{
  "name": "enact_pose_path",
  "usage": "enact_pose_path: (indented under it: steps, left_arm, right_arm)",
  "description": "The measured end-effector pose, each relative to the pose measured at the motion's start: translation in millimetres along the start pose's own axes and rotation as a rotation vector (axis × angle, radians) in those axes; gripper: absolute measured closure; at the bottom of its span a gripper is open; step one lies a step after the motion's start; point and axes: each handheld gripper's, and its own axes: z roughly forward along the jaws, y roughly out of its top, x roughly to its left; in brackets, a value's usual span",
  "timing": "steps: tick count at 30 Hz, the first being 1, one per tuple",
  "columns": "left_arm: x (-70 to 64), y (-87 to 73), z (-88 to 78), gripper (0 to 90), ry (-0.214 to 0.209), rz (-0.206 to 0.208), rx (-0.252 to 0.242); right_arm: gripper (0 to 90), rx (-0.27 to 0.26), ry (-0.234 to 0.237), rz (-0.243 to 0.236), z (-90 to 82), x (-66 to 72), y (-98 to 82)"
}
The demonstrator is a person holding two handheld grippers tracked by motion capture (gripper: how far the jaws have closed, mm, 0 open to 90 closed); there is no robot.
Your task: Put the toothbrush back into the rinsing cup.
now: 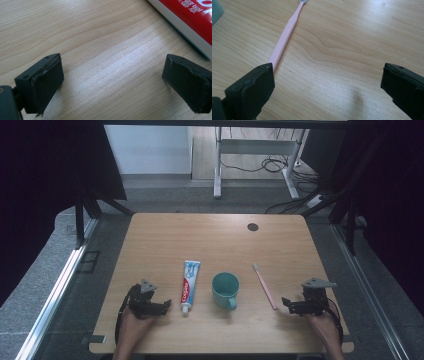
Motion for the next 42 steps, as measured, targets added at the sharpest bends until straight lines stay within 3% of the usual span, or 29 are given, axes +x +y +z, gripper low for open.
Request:
enact_pose_path:
  steps: [11,20,33,42]
  left_arm:
    - [0.0,0.0,0.0,3.4,0.000,0.000,0.000]
    - [0.0,0.0,0.0,3.4,0.000,0.000,0.000]
    - [0.0,0.0,0.0,3.4,0.000,0.000,0.000]
    - [0.0,0.0,0.0,3.4,0.000,0.000,0.000]
  right_arm:
    - [0.0,0.007,0.026,-0.007,2.3,1.8,9.6]
    - [0.0,0.060,0.048,-0.005,8.3,4.3,14.7]
    - [0.0,0.110,0.087,0.052,14.8,6.0,25.0]
    - [0.0,0.156,0.099,0.035,19.1,9.6,33.1]
